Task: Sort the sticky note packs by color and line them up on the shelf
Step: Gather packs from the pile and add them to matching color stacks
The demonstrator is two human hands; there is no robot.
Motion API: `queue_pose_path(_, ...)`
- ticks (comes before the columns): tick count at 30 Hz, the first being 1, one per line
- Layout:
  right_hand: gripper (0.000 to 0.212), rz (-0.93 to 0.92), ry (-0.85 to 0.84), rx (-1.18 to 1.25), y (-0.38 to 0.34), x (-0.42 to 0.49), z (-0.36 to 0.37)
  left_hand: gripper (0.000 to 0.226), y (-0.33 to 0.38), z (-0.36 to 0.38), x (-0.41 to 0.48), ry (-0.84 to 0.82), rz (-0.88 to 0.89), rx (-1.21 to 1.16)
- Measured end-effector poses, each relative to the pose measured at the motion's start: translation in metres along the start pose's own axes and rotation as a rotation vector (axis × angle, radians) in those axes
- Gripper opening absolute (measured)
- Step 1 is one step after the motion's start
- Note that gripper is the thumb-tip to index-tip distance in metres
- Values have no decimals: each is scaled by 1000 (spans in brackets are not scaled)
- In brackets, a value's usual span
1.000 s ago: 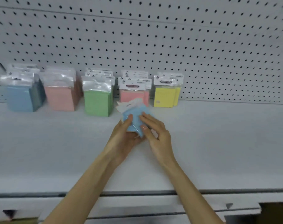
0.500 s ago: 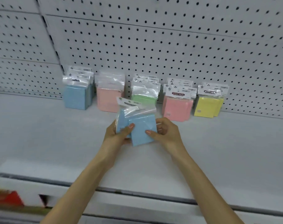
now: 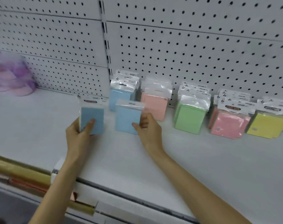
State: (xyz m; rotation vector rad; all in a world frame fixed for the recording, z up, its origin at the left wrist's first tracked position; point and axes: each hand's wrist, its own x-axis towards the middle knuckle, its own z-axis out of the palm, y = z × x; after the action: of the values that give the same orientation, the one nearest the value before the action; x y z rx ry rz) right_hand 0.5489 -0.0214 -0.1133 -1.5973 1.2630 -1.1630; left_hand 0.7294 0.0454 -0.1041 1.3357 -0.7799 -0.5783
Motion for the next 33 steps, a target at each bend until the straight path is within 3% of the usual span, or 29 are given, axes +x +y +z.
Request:
queue_pose_path(9, 24, -144, 108, -235, -3, 44, 43, 20, -13, -4, 15, 153, 63, -17)
queue_pose_path(12, 25, -163, 147, -331, -2, 51, 46, 12, -17, -5, 17, 147, 62, -31)
queue_pose_path(21, 32, -175, 181, -468, -7, 50, 49, 21, -13, 0, 15, 79, 40, -49)
queue_pose_path(29, 18, -159, 104, -81, 0, 50, 44, 18, -13, -2, 15, -1, 52, -24)
queue_pose_path(33, 12, -142, -11, -10, 0, 35, 35, 22, -17, -1, 13, -89, 71, 14)
